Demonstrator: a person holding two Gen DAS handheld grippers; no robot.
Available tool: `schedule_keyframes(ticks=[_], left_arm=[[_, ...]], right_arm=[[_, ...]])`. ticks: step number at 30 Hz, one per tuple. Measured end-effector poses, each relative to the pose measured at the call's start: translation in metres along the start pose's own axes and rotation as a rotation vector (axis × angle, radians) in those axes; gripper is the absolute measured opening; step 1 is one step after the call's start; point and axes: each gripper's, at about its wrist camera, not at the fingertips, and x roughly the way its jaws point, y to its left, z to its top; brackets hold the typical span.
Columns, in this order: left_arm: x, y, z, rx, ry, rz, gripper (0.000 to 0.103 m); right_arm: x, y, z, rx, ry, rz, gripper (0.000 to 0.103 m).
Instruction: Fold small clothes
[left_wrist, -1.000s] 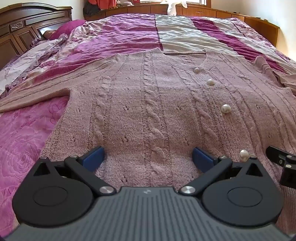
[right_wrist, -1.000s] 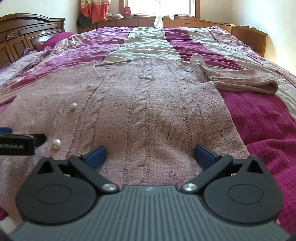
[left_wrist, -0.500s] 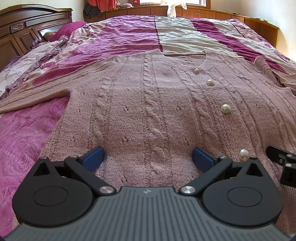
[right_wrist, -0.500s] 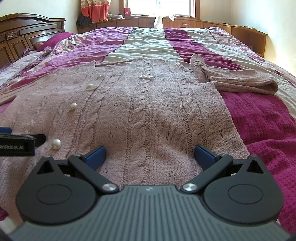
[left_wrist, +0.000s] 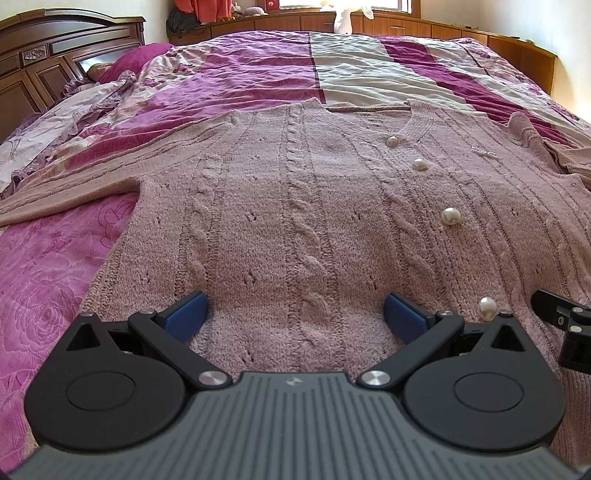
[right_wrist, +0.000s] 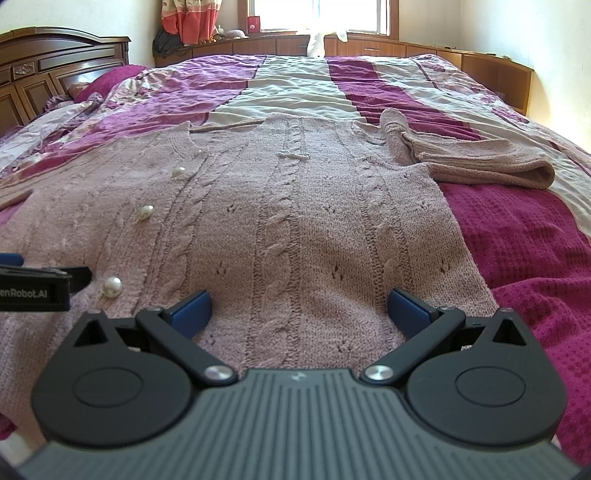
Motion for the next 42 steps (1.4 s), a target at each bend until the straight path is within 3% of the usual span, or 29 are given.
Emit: schedule_keyframes(ticks=[32,42], left_arm=[[-0.001,0.001,0.000,-0.003,0.004,-0.002,0.103],[0.002,0.001,0.010,-0.003,0.060,-0.004,0.103]], right_arm=[[0.000,0.002,-0.001,0.004,0.002,-0.004,0.103],[0.001,-0.002,0.006,0.021,0.027,0.006,0.103]])
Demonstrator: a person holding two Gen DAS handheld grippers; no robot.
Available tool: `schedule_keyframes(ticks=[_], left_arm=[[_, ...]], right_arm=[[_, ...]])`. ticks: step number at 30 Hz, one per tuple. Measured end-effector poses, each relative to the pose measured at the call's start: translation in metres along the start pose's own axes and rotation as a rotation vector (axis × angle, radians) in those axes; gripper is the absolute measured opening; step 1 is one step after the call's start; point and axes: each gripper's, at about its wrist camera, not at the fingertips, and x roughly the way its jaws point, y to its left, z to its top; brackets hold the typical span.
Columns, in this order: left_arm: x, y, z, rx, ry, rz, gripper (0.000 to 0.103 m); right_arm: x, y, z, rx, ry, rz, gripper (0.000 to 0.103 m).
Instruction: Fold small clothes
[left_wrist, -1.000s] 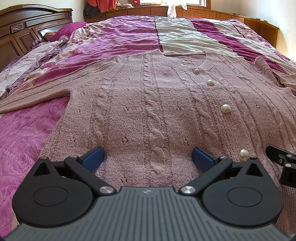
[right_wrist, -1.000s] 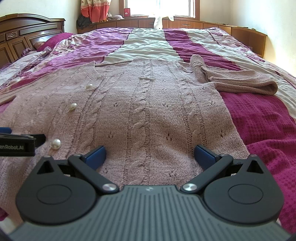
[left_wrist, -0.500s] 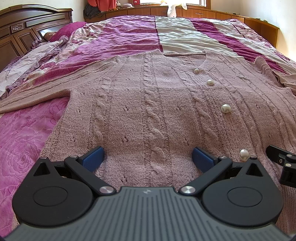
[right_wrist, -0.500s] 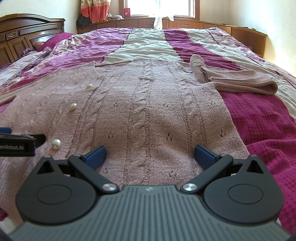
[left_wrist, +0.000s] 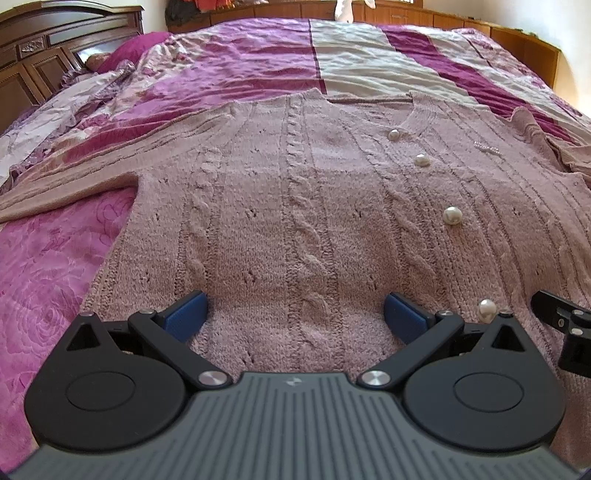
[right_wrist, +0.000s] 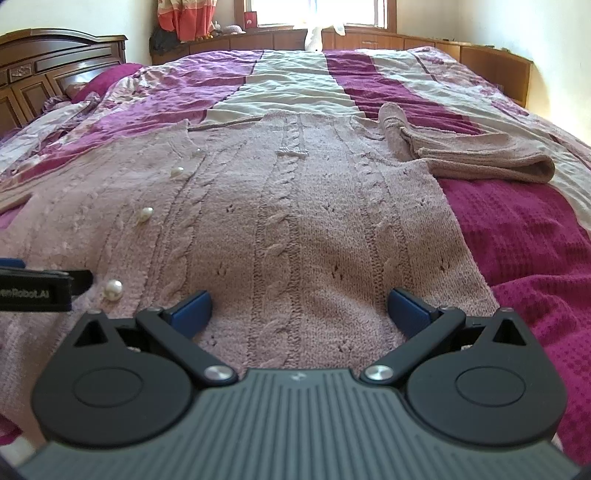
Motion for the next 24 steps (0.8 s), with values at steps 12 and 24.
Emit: schedule_keyframes(ticks=[12,24], left_arm=[[-0.028,0.004,0.029,0.072,-0.030,0.023,0.103],[-0.022,0.014,0.050,0.030,-0.012,0.034,0.103]], right_arm=[[-0.026,-0.044,0.056,0.063,-0.019,0.116,0.103],[0.054,-0.120,0.119,0.078,-0.001,0.004,0.095]])
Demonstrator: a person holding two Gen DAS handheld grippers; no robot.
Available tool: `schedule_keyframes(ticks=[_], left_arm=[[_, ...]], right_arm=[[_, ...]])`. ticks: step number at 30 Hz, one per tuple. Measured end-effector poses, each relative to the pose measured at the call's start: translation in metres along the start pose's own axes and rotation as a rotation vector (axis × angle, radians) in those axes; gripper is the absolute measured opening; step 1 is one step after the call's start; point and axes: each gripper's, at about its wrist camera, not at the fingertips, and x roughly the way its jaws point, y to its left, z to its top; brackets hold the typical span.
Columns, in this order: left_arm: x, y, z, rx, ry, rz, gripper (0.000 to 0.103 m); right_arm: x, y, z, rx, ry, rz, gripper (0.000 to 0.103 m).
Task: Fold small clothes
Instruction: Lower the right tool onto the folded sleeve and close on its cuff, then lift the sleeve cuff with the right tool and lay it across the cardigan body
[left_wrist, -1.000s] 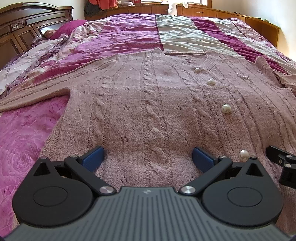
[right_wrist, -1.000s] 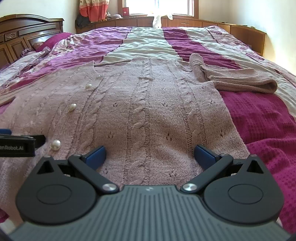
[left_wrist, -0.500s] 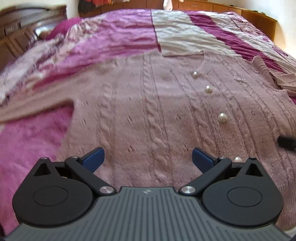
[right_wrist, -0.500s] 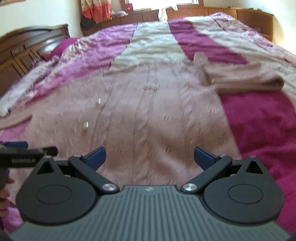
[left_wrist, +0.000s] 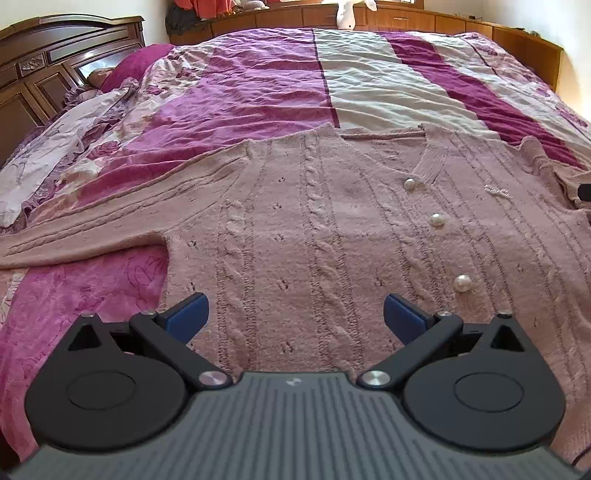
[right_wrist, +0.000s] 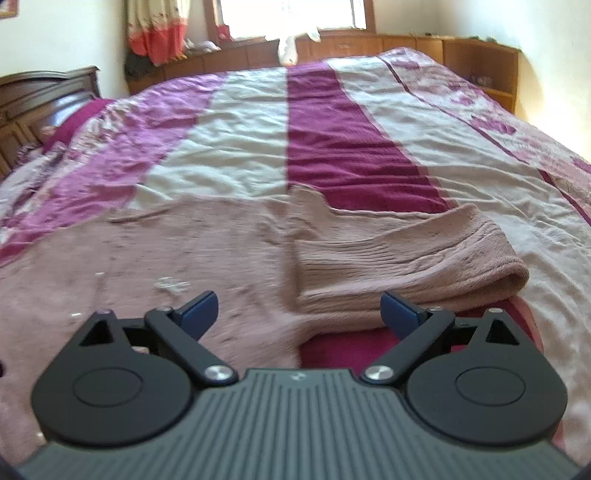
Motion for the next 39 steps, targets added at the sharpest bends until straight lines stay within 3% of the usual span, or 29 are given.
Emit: schedule_keyframes(ticks=[8,12,15,18,26,31,39], left_arm=[[0.008,0.006,-0.001,0.001,0.026,0.029,0.103],[0.010,0.008,0.000,0.000,0.028,0.038,0.103],[0.011,0.009,0.000,-0.006,0.029,0.040,0.103],[0.011,0.010,0.000,-0.009,0.029,0.042,0.103],[0.007,0.018,0.000,-0.019,0.020,0.067,0.103],[0.001,0.029,0.002,-0.036,0.001,0.092,0.103],[-0.008,0.061,0.003,-0.105,-0.011,0.138,0.103]], right_arm=[[0.038,-0.013,0.002,-0.097,0.062,-0.036,0.073],[0.042,-0.018,0.001,-0.134,0.064,-0.045,0.055],[0.039,-0.023,0.003,-0.135,0.061,-0.062,0.034],[0.034,-0.030,0.008,-0.094,0.058,-0.057,0.025],[-0.001,-0.037,0.037,0.088,-0.015,0.048,0.023],[-0.024,-0.024,0.065,0.219,-0.049,0.188,0.023],[-0.043,0.029,0.095,0.397,-0.100,0.406,0.023]])
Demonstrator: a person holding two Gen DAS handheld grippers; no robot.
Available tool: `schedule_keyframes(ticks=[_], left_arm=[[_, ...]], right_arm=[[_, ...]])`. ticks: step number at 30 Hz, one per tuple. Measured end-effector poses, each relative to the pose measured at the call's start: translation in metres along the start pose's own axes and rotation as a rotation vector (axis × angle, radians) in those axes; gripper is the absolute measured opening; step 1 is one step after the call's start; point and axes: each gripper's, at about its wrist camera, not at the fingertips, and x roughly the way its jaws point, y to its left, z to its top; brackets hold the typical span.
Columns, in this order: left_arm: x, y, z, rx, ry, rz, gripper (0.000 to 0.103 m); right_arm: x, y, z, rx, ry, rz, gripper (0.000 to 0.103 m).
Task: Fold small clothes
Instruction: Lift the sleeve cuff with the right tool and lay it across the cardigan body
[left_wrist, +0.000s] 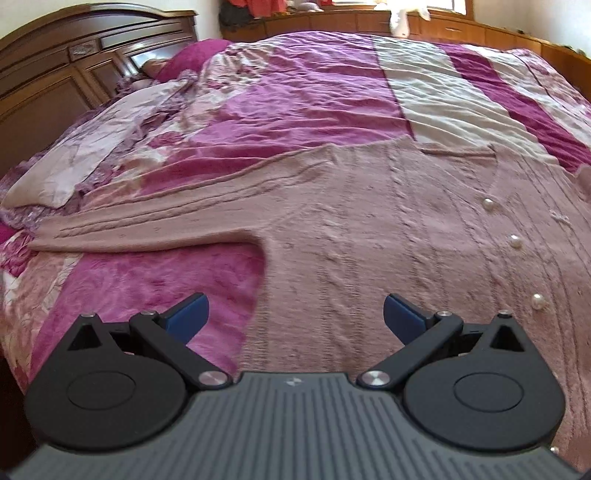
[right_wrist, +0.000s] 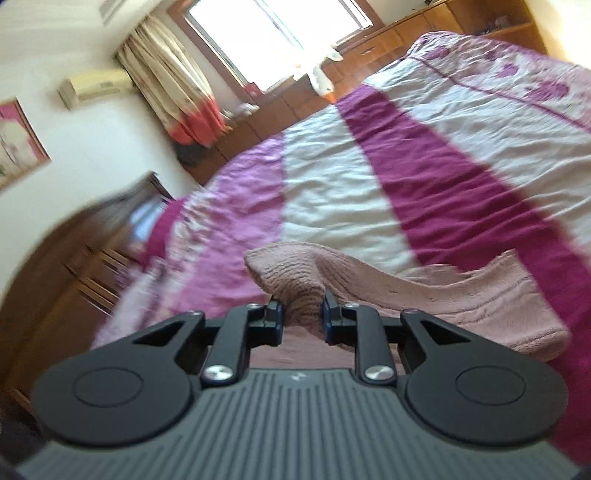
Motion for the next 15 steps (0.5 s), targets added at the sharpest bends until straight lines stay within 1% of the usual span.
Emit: schedule_keyframes(ticks=[3,6,8,15], left_arm=[[-0.002,0.015,0.000,-0.030,-0.005,0.017,0.103],[-0.004,0.029,-0.002,-0.056,-0.005,0.030,0.103],[-0.004,0.037,-0.004,-0.069,-0.003,0.039,0.103],[-0.003,0.057,-0.010,-0.103,0.007,0.055,0.103]], right_arm=[[0.011,0.025,-0.003,0.027,-0.022,0.051,0.023],[0.028,0.049,-0.008,0.033,-0.025,0.081,0.023],[0.041,0.061,-0.013,0.054,-0.011,0.104,0.023],[0.078,0.105,-0.043,0.063,0.044,0.169,0.023]])
